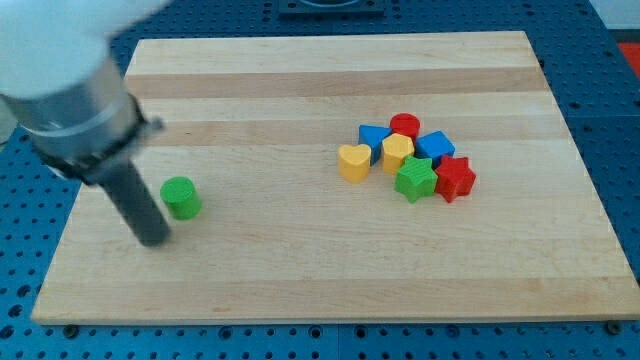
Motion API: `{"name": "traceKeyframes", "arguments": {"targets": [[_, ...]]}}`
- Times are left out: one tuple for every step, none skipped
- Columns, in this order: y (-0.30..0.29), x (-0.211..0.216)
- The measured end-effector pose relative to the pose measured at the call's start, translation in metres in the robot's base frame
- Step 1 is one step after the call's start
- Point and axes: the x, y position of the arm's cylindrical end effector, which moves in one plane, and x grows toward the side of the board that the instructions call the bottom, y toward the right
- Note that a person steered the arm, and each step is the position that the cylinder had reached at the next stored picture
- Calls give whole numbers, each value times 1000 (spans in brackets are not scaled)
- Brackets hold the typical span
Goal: Move the green circle toward the group of blocks
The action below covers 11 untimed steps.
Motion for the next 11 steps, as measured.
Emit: {"name": "traceKeyframes", "arguments": {"targets": [[-6, -45], [66, -21], [77, 6], [39, 34], [102, 36], [148, 36], [100, 36], [56, 35], [132, 20], [160, 6], [80, 25]]}}
